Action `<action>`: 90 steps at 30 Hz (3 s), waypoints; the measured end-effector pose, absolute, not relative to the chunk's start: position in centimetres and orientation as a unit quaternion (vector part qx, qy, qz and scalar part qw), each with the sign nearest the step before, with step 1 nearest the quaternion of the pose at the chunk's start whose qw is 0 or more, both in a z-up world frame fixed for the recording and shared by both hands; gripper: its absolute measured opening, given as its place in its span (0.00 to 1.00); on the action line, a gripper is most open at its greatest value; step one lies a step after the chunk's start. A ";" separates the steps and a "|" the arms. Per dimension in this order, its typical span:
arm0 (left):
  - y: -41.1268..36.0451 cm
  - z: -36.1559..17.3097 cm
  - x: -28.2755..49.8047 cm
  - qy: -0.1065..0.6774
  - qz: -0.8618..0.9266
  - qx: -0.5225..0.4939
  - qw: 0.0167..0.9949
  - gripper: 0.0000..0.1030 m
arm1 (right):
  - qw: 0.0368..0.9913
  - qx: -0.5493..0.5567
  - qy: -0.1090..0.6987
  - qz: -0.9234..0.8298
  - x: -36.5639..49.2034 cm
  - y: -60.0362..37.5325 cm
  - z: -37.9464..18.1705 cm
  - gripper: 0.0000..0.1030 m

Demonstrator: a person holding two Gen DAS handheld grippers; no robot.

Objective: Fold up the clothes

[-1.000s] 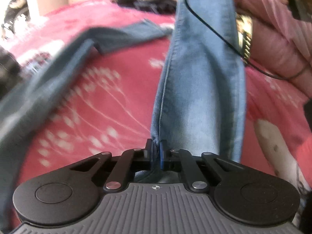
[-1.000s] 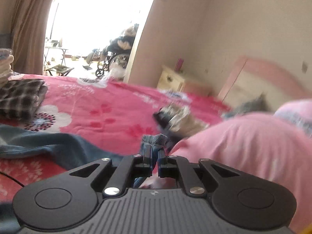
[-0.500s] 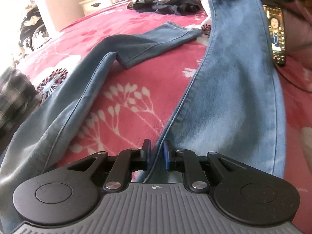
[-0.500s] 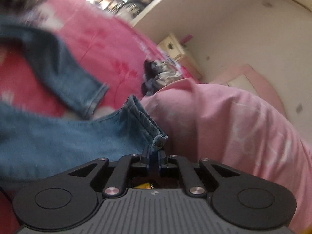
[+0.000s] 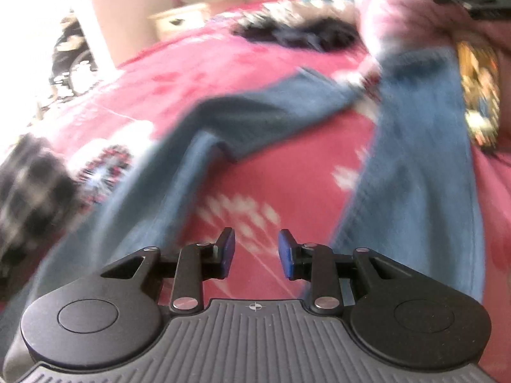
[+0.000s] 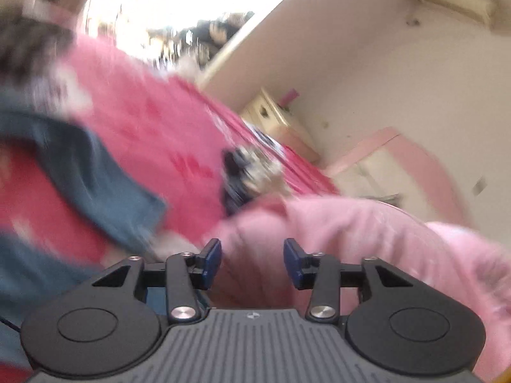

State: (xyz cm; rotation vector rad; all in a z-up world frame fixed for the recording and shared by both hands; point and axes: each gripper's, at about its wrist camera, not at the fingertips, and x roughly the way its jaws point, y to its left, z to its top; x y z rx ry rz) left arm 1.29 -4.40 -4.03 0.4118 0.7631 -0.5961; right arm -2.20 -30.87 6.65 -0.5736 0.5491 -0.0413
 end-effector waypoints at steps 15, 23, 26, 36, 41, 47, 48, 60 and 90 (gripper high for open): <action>15.6 3.1 -4.4 0.438 -0.095 0.101 0.888 0.32 | 0.813 -0.193 0.385 0.392 -0.7 -17.7 -0.4 0.18; 26.4 -0.2 -14.3 0.498 0.092 -0.001 0.862 0.32 | 0.706 -0.281 0.397 0.515 -1.8 -9.7 -0.6 0.19; 30.7 -1.2 -19.1 0.495 0.173 -0.094 0.846 0.32 | 0.681 -0.271 0.403 0.548 -1.9 -7.8 0.0 0.19; 36.7 -4.0 -26.2 0.454 0.233 -0.305 0.804 0.41 | 0.585 -0.217 0.483 0.614 -7.5 -3.6 -4.0 0.22; 36.8 -5.0 -26.4 0.436 0.214 -0.346 0.803 0.52 | 0.553 -0.192 0.526 0.617 -11.8 -6.1 -5.7 0.24; 36.7 -6.6 -25.5 0.431 0.232 -0.359 0.795 0.52 | 0.626 -0.256 0.405 0.615 -16.0 -7.6 -4.0 0.24; 36.6 -6.6 -25.5 0.425 0.238 -0.363 0.795 0.52 | 0.632 -0.270 0.383 0.617 -16.6 -7.6 -3.6 0.25; 36.3 -5.7 -26.3 0.370 0.302 -0.389 0.788 0.15 | 0.612 -0.439 0.256 0.606 -21.0 -6.0 -6.9 0.06; 36.3 1.2 -26.5 0.361 0.263 -0.216 0.868 0.38 | 0.706 -0.167 0.493 0.480 -12.4 -16.1 -2.9 0.34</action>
